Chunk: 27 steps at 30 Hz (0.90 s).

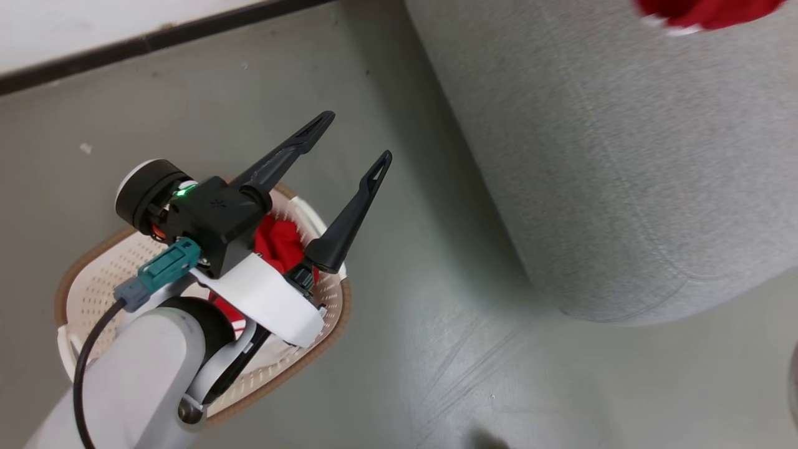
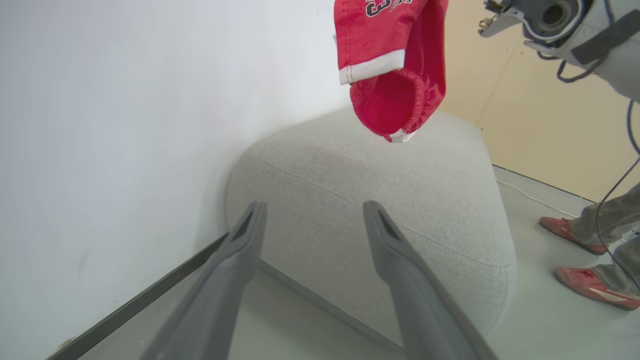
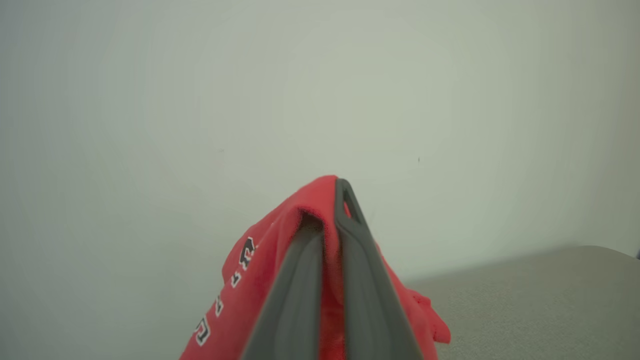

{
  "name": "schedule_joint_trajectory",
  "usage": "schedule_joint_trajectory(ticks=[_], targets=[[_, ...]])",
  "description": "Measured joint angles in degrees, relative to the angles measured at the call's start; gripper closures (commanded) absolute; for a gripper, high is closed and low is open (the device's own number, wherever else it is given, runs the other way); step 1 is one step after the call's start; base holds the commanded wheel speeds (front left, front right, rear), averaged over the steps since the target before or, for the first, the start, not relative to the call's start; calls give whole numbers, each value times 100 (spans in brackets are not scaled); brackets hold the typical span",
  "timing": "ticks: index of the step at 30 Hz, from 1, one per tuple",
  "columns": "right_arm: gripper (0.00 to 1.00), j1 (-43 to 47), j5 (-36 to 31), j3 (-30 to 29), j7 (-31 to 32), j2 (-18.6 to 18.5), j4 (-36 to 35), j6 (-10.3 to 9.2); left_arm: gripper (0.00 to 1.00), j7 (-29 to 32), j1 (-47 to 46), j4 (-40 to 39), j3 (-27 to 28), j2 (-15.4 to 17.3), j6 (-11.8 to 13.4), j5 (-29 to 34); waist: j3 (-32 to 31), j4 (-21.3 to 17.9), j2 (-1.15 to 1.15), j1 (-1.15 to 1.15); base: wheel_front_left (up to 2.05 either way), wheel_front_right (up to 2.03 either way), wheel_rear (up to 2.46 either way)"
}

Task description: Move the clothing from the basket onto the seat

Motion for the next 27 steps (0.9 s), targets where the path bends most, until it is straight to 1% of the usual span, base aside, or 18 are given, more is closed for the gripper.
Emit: schedule_joint_trajectory(ticks=[9,13,18,24,27], targets=[[100,-732,-346,-571,4,-644,253,0,0,110,-96,-323,18,29,0,4,461,339,0,0,0,0,0],[100,-854,-497,-813,4,-817,367,0,0,163,-152,-414,13,31,-1,4,666,474,0,0,0,0,0],[100,-846,-879,-1104,102,-1116,767,0,0,216,-298,-519,-19,23,-7,2,923,622,0,0,0,0,0],[100,-844,-1084,-1656,158,-1127,1088,0,0,281,-465,-597,-79,23,-63,2,1229,780,0,0,0,0,0],[100,-836,-1246,-1848,387,-1122,1294,0,0,341,-552,-600,-93,18,-105,-5,1376,848,0,0,0,0,0]])
